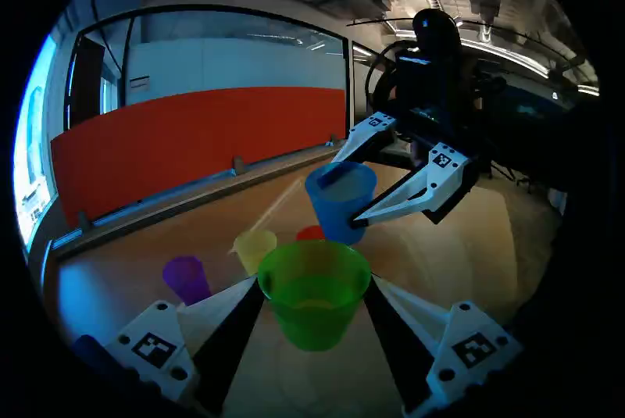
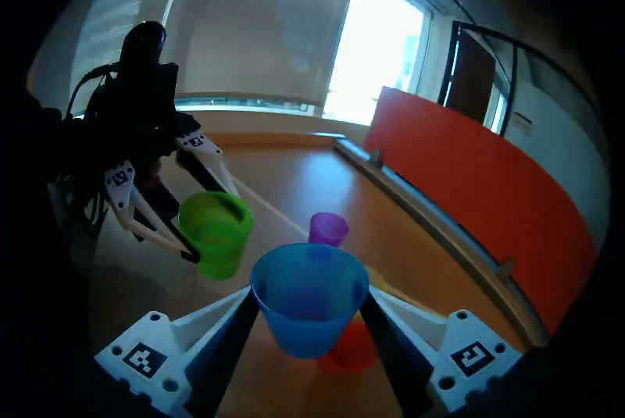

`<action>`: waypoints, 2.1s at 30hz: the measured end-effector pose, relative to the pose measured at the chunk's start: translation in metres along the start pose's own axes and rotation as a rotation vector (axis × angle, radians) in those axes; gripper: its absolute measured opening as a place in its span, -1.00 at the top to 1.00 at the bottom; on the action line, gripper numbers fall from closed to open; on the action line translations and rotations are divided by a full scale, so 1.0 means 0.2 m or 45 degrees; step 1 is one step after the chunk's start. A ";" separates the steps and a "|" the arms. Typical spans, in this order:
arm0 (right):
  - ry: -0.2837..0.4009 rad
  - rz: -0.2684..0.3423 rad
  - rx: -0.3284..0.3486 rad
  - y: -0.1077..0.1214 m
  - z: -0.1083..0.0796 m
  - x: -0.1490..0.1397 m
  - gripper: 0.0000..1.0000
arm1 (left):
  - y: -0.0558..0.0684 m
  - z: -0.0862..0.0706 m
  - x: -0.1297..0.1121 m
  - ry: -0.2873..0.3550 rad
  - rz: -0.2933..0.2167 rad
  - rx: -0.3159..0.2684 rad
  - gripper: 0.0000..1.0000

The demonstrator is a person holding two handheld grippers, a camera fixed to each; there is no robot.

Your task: Pour water

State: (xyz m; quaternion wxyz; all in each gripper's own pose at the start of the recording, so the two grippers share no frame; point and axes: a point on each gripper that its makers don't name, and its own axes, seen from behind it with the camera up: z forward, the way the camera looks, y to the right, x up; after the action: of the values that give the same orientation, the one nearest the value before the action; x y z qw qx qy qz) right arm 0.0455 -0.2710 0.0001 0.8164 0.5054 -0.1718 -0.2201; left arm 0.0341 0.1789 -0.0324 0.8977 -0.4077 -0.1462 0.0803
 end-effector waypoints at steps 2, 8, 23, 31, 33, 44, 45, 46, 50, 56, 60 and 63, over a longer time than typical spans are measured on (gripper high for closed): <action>-0.012 0.017 0.016 -0.02 0.01 -0.03 -0.81 | 0.00 0.01 -0.03 -0.021 0.001 -0.003 -0.72; -0.063 0.032 0.061 -0.06 0.03 -0.12 -0.81 | 0.03 0.04 -0.15 -0.090 0.001 -0.023 -0.72; -0.167 0.060 0.149 -0.20 0.07 -0.35 -0.81 | 0.08 0.08 -0.30 -0.183 0.006 -0.063 -0.72; -0.203 0.078 0.183 -0.26 0.09 -0.46 -0.81 | 0.11 0.10 -0.38 -0.232 0.015 -0.078 -0.72; -0.213 0.086 0.193 -0.28 0.10 -0.48 -0.81 | 0.11 0.11 -0.40 -0.243 0.017 -0.083 -0.72; -0.224 0.143 0.237 -0.36 0.13 -0.58 -0.81 | 0.14 0.14 -0.47 -0.288 0.012 -0.102 -0.73; -0.224 0.147 0.239 -0.36 0.13 -0.58 -0.81 | 0.14 0.14 -0.48 -0.291 0.013 -0.103 -0.73; -0.222 0.149 0.242 -0.36 0.13 -0.58 -0.81 | 0.14 0.14 -0.48 -0.294 0.016 -0.104 -0.72; -0.219 0.157 0.251 -0.37 0.14 -0.60 -0.81 | 0.15 0.14 -0.50 -0.303 0.019 -0.110 -0.72; -0.217 0.161 0.256 -0.38 0.14 -0.61 -0.81 | 0.14 0.15 -0.52 -0.314 0.014 -0.111 -0.72; -0.216 0.157 0.256 -0.39 0.15 -0.61 -0.82 | 0.14 0.15 -0.54 -0.330 0.020 -0.112 -0.72; -0.221 0.155 0.255 -0.39 0.14 -0.62 -0.81 | 0.15 0.15 -0.55 -0.338 0.030 -0.116 -0.72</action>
State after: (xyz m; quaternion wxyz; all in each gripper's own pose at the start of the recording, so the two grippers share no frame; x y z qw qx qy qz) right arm -0.0875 -0.2565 -0.0646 0.7558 0.5521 -0.2932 -0.1950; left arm -0.0802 0.1909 -0.0578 0.8502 -0.4354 -0.2622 0.1373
